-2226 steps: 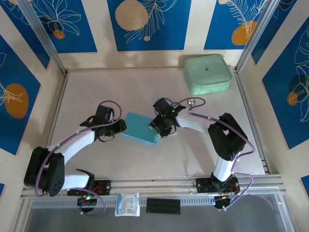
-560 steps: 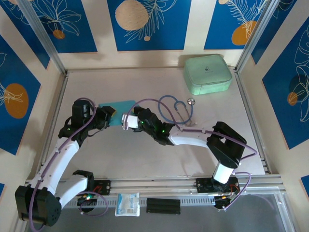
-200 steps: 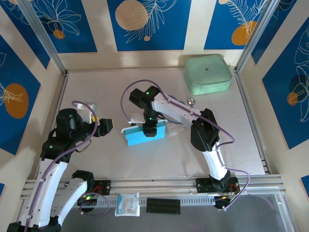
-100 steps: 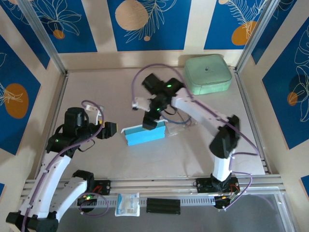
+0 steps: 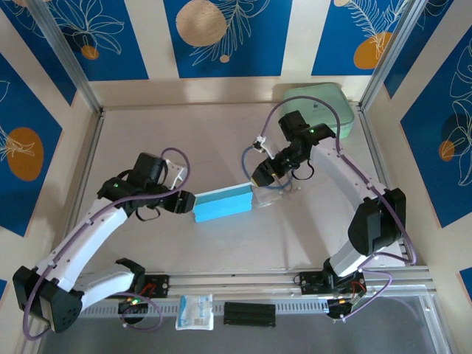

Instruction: Fold the paper box

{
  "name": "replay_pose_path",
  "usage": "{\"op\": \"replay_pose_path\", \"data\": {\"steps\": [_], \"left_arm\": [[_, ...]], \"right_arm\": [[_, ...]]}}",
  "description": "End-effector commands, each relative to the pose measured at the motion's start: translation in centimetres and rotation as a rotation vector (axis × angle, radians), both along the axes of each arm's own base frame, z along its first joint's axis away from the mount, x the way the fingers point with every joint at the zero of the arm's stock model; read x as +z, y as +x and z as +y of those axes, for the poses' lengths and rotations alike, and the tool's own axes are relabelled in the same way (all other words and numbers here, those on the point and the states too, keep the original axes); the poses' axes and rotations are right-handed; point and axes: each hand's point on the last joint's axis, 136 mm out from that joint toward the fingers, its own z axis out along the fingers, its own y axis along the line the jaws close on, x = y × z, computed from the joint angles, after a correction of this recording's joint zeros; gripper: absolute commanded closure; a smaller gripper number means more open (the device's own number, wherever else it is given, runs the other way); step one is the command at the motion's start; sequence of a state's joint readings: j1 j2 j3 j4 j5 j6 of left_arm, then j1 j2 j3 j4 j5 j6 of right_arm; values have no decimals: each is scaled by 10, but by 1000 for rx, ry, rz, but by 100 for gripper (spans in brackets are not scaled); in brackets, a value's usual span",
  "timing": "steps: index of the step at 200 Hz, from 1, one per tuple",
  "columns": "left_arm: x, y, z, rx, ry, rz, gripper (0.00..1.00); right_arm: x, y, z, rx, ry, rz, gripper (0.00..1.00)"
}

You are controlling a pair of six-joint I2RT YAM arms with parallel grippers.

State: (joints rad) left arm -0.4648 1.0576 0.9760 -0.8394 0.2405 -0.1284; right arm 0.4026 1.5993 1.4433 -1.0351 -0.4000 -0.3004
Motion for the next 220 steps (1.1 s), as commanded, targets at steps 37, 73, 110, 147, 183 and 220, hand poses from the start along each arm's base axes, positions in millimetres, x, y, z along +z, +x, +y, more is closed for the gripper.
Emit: {"op": "replay_pose_path", "data": {"steps": [37,73,110,147,183,220], "left_arm": [[6,-1,-6,-59,28,-1,42],[-3,3,-1,-35,71,10,46],[-7,5,-1,-32,80,13,49],[-7,6,-4,-32,62,15,53],[-13,6,-5,-29,66,36,55],[-14,7,-6,-25,62,38,60]], "right_arm": [[-19,-8,16,59,-18,86,59],[-24,-4,14,49,-45,58,56],[-21,0,12,41,-61,7,49],[-22,0,13,53,-73,-8,58],[-29,-1,15,56,-88,1,63],[-33,0,16,49,-105,-4,69]]}}
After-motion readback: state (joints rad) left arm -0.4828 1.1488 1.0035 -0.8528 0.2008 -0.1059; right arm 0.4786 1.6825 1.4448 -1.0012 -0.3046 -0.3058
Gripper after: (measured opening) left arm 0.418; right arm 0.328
